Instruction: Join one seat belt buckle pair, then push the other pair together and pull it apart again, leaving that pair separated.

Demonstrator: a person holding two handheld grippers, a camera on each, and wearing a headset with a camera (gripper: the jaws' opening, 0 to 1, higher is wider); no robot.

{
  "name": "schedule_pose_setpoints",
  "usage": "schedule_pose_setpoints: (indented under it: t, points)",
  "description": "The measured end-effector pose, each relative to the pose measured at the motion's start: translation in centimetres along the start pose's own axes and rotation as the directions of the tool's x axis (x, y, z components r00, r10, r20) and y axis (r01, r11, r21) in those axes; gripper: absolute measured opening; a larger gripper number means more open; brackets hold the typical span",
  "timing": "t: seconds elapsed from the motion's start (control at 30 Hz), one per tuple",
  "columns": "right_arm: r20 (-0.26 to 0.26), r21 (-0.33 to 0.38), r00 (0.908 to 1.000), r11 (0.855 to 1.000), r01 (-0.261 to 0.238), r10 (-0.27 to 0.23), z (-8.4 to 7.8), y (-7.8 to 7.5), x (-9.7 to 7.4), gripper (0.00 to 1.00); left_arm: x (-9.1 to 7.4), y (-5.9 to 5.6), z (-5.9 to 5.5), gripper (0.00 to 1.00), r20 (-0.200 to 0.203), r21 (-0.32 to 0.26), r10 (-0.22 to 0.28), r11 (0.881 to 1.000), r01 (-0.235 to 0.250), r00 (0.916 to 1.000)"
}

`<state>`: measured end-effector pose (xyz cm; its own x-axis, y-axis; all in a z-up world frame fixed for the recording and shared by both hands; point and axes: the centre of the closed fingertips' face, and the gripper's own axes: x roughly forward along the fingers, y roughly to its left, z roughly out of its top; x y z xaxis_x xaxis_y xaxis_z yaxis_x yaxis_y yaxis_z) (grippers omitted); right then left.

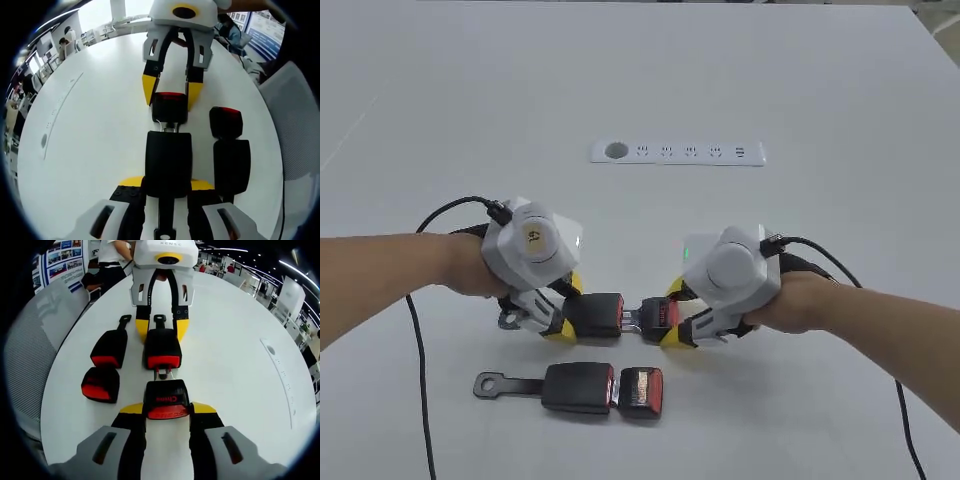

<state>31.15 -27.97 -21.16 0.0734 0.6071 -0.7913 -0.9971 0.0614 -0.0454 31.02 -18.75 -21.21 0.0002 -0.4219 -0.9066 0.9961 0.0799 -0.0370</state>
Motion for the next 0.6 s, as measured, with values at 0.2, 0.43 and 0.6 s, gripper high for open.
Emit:
schedule_pose_setpoints:
  t: [0.2, 0.43, 0.6]
  points:
    - [0.004, 0.002, 1.0, 1.0, -0.001, 0.001, -0.11, -0.11, -0.05, 0.31, 0.11, 0.14, -0.18, 0.32, -0.006, 0.005, 0.0, 1.0, 0.0, 1.0]
    - [-0.003, -0.001, 1.0, 1.0, -0.001, 0.001, -0.43, -0.05, -0.34, 0.31, 0.02, -0.16, 0.08, 0.32, -0.014, 0.009, 0.002, 1.0, -0.002, 0.9999]
    - [-0.005, 0.003, 1.0, 1.0, 0.002, -0.002, -0.71, -0.23, -0.55, 0.31, -0.03, -0.11, 0.02, 0.32, -0.016, 0.008, 0.002, 1.0, -0.002, 0.9999]
